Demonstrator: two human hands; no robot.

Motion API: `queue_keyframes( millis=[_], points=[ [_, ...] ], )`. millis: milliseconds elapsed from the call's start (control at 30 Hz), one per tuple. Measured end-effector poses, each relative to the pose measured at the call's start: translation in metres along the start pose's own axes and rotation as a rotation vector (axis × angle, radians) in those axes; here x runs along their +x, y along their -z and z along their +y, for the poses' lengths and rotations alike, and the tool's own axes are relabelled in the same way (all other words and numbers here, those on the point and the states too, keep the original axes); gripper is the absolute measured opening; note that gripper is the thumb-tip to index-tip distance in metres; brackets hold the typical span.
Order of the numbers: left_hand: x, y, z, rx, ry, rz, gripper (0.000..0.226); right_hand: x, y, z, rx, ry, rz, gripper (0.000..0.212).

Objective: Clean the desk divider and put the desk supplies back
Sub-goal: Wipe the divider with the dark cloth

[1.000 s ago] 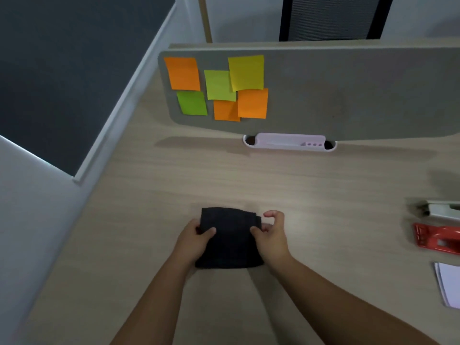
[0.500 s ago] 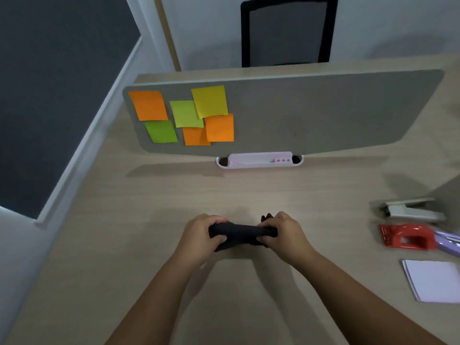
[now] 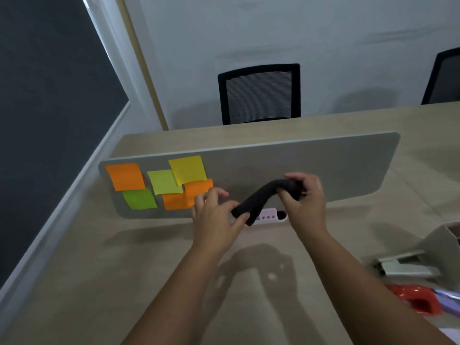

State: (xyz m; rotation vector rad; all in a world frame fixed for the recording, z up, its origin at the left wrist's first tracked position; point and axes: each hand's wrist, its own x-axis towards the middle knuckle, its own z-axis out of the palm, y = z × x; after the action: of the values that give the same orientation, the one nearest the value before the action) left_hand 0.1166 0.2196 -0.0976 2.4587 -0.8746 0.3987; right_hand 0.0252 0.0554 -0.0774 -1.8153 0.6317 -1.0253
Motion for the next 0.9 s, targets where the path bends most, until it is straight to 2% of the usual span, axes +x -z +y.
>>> queue_keyframes(
  millis=[100,167,233,300,367,433,500,600,733,800,900],
  points=[
    [0.017,-0.015,0.002,0.058,0.022,0.085,0.024,0.028,-0.034,-0.017,0.048,0.254,0.056,0.046],
    [0.022,-0.029,0.004,0.080,0.084,0.094,0.026,0.043,-0.063,-0.016,-0.045,0.503,0.056,0.041],
    [0.021,-0.037,0.004,0.111,0.122,0.078,0.029,0.052,-0.089,-0.007,-0.107,0.617,0.042,0.029],
    [0.017,-0.039,0.001,0.092,0.169,0.111,0.038,0.054,-0.106,0.006,-0.158,0.621,0.058,0.020],
    [0.018,-0.032,-0.005,-0.017,0.199,0.225,0.050,0.050,-0.117,0.026,-0.182,0.674,0.057,0.019],
    [0.028,-0.022,-0.014,-0.093,0.156,0.356,0.050,0.044,-0.128,0.042,-0.302,0.757,0.114,0.023],
    [0.047,-0.014,-0.020,-0.074,0.085,0.426,0.047,0.043,-0.142,0.052,-0.446,0.755,0.216,0.034],
    [0.077,-0.007,-0.021,-0.039,0.042,0.432,0.045,0.050,-0.152,0.059,-0.556,0.784,0.314,0.051],
    [0.101,-0.017,-0.017,0.023,-0.033,0.372,0.043,0.063,-0.136,0.070,-0.651,0.930,0.294,0.059],
    [0.106,-0.024,-0.014,0.051,-0.063,0.378,0.043,0.070,-0.113,0.082,-0.679,0.921,0.316,0.056],
    [0.107,-0.032,-0.006,0.063,-0.073,0.393,0.041,0.090,-0.056,0.116,-0.693,0.787,0.363,0.044]
  ],
)
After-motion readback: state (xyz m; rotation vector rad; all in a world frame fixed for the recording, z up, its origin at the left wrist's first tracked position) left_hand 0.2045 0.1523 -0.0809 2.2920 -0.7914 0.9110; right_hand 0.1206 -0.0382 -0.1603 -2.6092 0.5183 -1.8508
